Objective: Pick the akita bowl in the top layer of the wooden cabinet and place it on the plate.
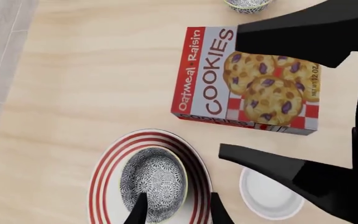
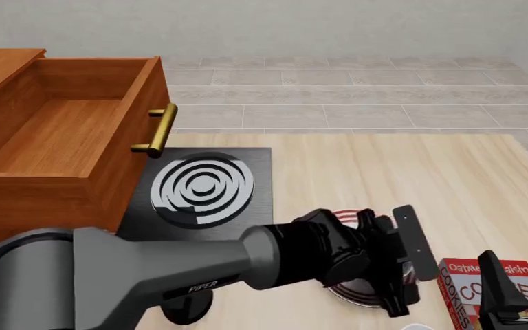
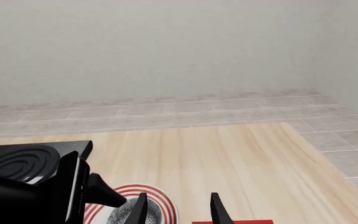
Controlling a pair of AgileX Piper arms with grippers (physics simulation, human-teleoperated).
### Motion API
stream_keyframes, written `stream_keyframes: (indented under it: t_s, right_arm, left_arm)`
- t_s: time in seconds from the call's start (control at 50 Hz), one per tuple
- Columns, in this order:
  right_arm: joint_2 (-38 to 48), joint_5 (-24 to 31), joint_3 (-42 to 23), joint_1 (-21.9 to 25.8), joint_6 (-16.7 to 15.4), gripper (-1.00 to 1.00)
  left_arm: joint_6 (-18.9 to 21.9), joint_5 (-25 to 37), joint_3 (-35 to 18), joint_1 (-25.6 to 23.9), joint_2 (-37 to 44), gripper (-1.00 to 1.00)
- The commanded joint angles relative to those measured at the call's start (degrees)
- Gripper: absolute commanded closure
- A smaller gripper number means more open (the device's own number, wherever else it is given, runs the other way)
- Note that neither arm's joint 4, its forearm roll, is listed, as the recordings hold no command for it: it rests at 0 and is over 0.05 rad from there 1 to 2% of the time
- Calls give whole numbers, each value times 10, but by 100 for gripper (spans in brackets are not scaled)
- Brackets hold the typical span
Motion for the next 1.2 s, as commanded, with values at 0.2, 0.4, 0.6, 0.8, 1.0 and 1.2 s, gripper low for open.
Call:
stream_keyframes:
  t_s: [0.2,0.4,0.6,0.8,1.0,1.2]
  right_arm:
    - [0,-3,0,1,-2,-100]
    - [0,-4,0,1,-4,-100]
    - [0,-4,0,-1,-7,-100]
    - [0,-5,0,0,-12,-100]
    - [0,-4,0,4,-15,-100]
    - [0,-3,0,3,-17,-100]
  left_arm:
    - [5,3,-1,3,-16,-100]
    - [8,-4,13,9,-22,-100]
    - [13,-5,26,13,-38,-100]
    - [18,-1,29,14,-53,-100]
    - [23,-6,45,22,-72,-100]
    - [30,-5,52,30,-80,-100]
